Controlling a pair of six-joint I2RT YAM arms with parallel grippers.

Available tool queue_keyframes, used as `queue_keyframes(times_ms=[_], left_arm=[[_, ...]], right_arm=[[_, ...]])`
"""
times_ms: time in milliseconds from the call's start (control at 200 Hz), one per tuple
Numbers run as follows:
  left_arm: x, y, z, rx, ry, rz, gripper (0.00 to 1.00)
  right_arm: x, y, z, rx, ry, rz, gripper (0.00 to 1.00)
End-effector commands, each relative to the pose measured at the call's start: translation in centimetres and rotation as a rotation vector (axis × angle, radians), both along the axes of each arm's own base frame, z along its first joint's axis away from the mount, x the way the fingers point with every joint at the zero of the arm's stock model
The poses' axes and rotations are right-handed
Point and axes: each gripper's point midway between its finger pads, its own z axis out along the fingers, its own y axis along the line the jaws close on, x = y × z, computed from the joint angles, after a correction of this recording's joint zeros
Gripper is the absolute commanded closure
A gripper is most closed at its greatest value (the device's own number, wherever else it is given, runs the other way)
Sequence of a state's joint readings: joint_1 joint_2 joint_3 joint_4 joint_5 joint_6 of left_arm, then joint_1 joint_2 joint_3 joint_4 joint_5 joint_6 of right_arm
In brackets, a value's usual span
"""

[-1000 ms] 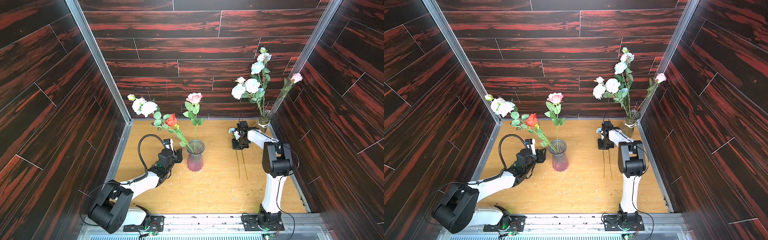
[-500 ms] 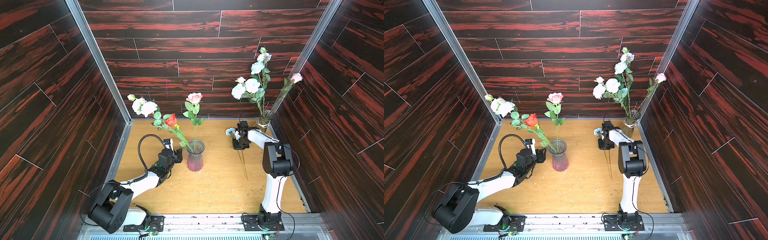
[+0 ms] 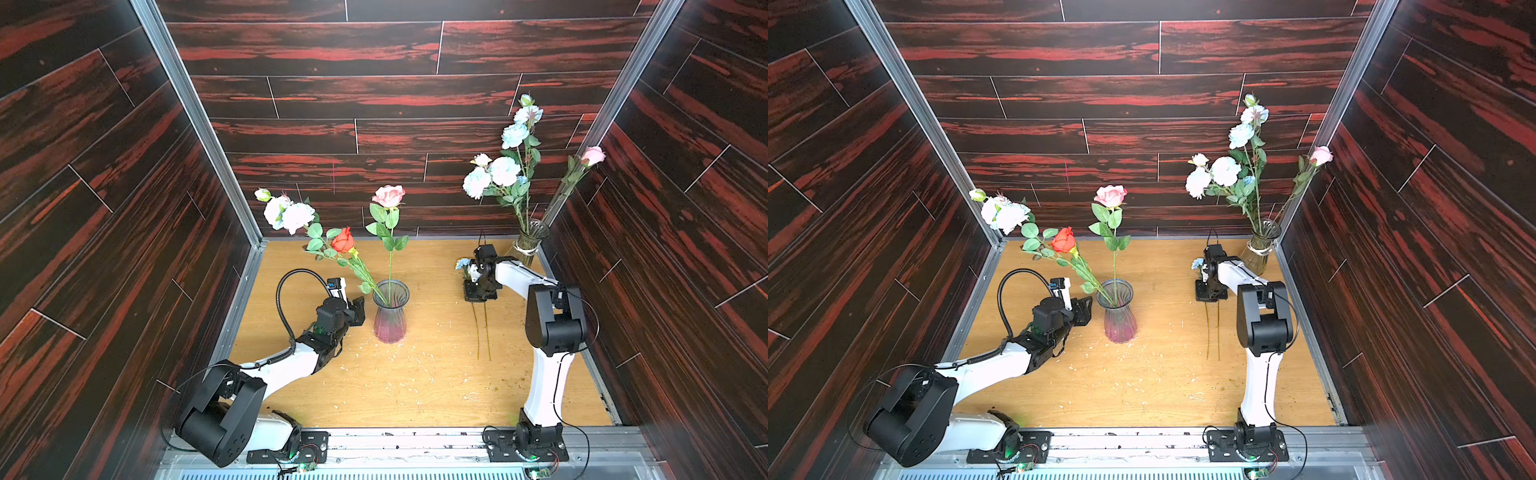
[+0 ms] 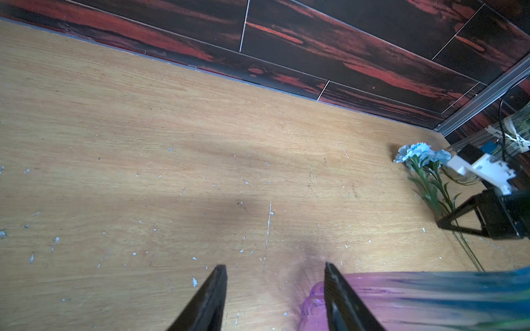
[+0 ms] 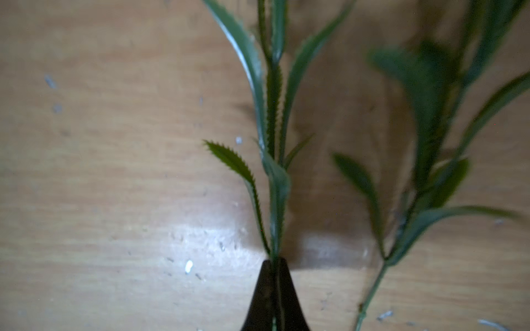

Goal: Pick out blue flowers from the vase
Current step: Place the flower at the center of the board.

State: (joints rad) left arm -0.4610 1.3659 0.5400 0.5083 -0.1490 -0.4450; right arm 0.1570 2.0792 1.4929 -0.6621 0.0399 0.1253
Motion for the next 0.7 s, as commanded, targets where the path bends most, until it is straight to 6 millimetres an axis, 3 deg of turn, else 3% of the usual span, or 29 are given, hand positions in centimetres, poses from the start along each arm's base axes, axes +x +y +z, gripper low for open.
queue_keyframes(times_ms=[0,431,696], left_arm=[[0.3,0.1,1.1,-0.008,-0.026,0.006,0.44],[0.2,0.1,1.0,-0.008,-0.024,0.007,0.44],[0.1,0.1,1.1,-0.009,-0.028,0.006,0.44]], right_arm=[[-1.1,1.0,1.1,0.073,-0.008,-0.024,0.97],[-0.5,-2.0,0.2,-0.078,-0.029,-0.048,0.96],[1.5,-1.7,1.4,-0.071,-0.094,-0.026,0.83]])
